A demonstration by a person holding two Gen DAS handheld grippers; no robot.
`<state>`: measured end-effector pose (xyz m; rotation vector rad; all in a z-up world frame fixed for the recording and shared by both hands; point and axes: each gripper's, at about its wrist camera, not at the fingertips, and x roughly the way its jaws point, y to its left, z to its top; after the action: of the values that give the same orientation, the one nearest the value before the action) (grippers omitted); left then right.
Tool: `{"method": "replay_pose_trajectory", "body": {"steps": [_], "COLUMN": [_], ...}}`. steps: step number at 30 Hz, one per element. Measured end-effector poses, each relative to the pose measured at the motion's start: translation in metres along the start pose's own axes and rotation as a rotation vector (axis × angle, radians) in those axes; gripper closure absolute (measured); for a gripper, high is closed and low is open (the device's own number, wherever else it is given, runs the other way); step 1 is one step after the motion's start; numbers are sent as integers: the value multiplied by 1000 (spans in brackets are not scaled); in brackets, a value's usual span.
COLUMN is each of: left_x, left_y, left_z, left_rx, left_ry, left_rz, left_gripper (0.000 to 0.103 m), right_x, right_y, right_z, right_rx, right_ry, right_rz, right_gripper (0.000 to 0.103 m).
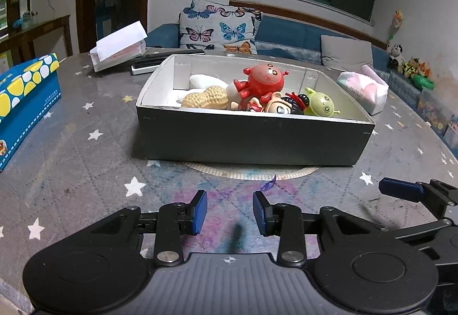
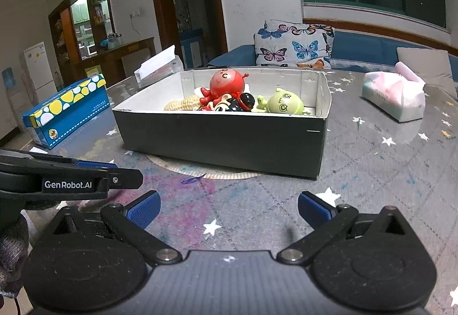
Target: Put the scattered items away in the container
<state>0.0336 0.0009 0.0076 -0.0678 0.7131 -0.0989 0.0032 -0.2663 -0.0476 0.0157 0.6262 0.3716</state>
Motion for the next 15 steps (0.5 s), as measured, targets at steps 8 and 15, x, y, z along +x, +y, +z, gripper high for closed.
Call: {"method": "replay_pose_trajectory", "body": {"steps": [8,15], "left_x": [3,6], "left_y": [-2,-2], "left_z": [1,4], "left_rx": [10,22], "left_ry": [3,-1], "left_rz": [14,27], "left_gripper": [66,66], "right_x": [3,8], "right_y": [0,-1], "right_z": [1,4], "right_rx": [-5,-2], "right_ry": [4,8], "right_rz": [-5,-13], "right_gripper": [0,0]}}
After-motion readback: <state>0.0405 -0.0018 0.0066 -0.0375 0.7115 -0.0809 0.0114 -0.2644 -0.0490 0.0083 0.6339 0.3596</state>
